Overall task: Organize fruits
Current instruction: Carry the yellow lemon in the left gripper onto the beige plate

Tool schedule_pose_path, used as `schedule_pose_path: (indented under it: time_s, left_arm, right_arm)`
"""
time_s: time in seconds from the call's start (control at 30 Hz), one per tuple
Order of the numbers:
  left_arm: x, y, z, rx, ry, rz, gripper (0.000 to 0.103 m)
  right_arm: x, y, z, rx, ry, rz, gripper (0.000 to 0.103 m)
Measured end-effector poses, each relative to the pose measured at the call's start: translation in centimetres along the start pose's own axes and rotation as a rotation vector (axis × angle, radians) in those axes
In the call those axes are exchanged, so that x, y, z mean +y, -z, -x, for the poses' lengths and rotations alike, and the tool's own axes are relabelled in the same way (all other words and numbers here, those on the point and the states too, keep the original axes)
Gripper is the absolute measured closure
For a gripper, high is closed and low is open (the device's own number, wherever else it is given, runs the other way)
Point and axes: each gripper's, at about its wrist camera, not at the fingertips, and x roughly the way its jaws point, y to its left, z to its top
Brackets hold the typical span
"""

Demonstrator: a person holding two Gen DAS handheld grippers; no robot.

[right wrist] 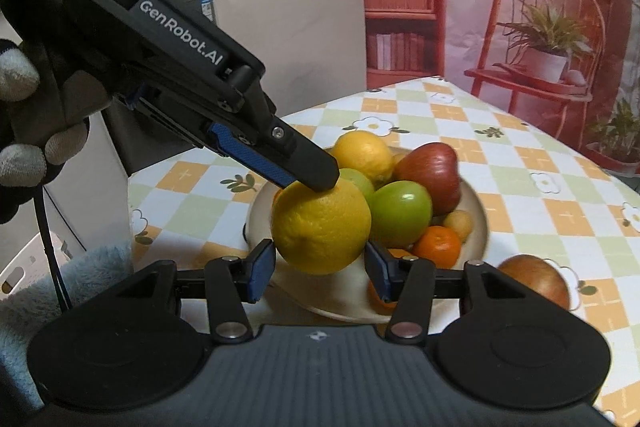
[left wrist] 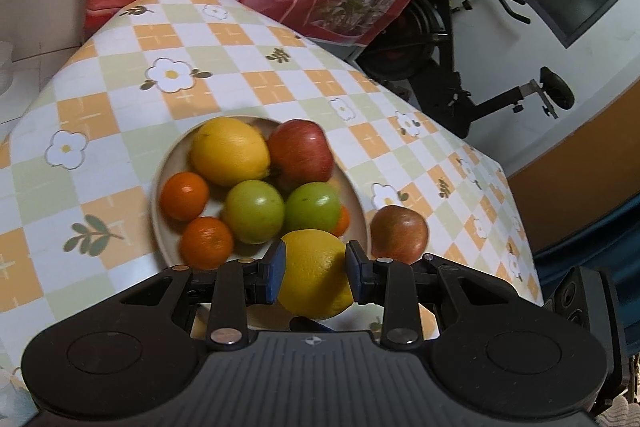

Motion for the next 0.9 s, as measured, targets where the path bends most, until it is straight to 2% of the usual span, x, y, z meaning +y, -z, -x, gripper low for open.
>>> schedule_pose_path:
  time_s: [0.4,0.9]
  left_arm:
    - [1.2,0.4,-0.5,0.009,-0.087,-0.009,0.068]
    - [1.1,0.7,-0.4,0.003,-0.091,-0.01,0.068]
  right_arm:
    - [0.2,0.7,-2.8,0.02,-0.047,0.019,0.051]
    - [0.0,0.5,-2.8,0.036,-0.055,-0.004,0.051]
